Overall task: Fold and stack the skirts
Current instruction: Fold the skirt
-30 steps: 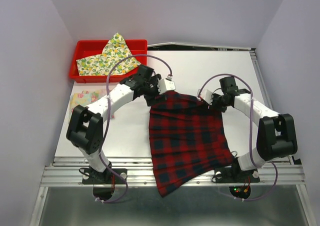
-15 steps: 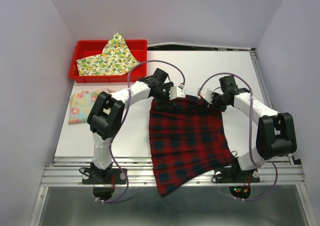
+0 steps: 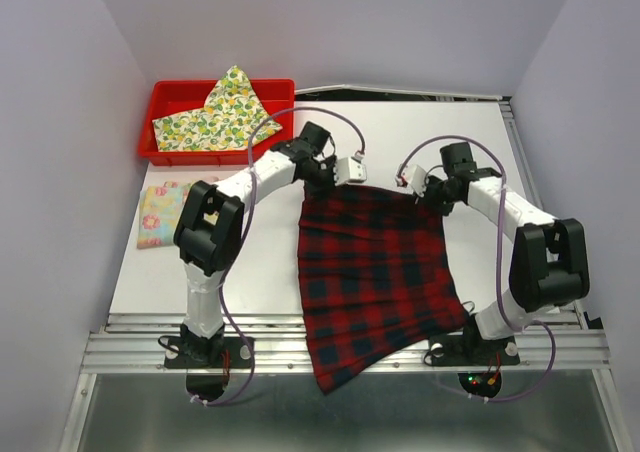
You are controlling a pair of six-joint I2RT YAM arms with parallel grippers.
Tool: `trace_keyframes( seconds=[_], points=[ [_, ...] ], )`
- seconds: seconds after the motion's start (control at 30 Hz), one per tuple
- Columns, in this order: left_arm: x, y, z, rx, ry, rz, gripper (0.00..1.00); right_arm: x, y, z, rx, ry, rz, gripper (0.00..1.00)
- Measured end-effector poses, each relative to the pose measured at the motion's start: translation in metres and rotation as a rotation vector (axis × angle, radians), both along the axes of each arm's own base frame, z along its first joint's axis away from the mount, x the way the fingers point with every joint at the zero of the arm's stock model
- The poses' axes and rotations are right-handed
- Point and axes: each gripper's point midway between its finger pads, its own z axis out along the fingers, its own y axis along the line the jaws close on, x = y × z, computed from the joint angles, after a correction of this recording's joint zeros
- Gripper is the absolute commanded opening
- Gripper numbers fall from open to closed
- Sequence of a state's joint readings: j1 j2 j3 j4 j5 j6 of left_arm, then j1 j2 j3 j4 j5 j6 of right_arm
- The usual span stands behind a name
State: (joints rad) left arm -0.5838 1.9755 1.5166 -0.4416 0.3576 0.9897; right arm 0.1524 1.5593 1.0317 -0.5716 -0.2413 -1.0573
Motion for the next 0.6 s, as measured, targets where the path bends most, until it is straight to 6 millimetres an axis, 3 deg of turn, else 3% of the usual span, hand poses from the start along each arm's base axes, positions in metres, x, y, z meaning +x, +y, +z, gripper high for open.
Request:
trace_keyframes(
  seconds=[0.1, 0.27, 0.47, 0.6],
  points=[
    [0.031, 0.008, 0.024, -0.025, -0.031, 0.055, 0.0, 0.017, -0.005, 0.006, 0.022, -0.007, -0.063, 0.01],
    [0.107, 0.019, 0.087, -0.118, -0.16, 0.168, 0.0, 0.079, -0.008, 0.03, 0.106, -0.055, -0.185, 0.01],
    [0.133, 0.029, 0.123, -0.134, -0.238, 0.252, 0.0, 0.126, 0.002, 0.064, 0.178, -0.129, -0.235, 0.01],
    [0.138, 0.035, 0.127, -0.127, -0.255, 0.308, 0.0, 0.135, 0.001, 0.084, 0.184, -0.179, -0.231, 0.01]
  ],
)
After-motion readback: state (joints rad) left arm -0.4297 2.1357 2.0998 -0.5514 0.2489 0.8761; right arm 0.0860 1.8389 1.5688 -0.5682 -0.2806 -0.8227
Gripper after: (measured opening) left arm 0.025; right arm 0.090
